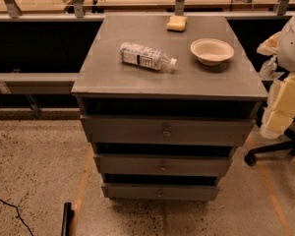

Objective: Open middle drawer

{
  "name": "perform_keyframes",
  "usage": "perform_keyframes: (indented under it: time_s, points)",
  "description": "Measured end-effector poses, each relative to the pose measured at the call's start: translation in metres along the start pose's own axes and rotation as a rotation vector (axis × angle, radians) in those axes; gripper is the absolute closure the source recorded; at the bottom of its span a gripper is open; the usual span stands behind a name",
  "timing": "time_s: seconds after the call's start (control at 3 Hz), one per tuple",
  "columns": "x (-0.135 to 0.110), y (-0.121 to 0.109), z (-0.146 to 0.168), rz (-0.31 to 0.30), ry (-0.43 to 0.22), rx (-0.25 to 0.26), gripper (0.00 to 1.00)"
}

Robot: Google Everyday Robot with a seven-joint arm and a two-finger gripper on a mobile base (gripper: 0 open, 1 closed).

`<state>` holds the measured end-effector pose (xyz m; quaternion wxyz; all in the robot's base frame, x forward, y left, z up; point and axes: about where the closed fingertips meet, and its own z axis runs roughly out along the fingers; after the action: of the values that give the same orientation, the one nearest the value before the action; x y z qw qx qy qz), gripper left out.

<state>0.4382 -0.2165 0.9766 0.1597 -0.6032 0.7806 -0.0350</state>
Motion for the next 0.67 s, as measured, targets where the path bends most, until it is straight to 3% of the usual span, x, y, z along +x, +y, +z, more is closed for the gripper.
perform_keyframes:
  time_s: [0.33,0.67]
  points:
    - [0.0,0.0,0.0,0.0,0.0,0.0,0.0]
    - [-0.005,-0.002,0.021,-0.01,-0.049,-0.001,0.0]
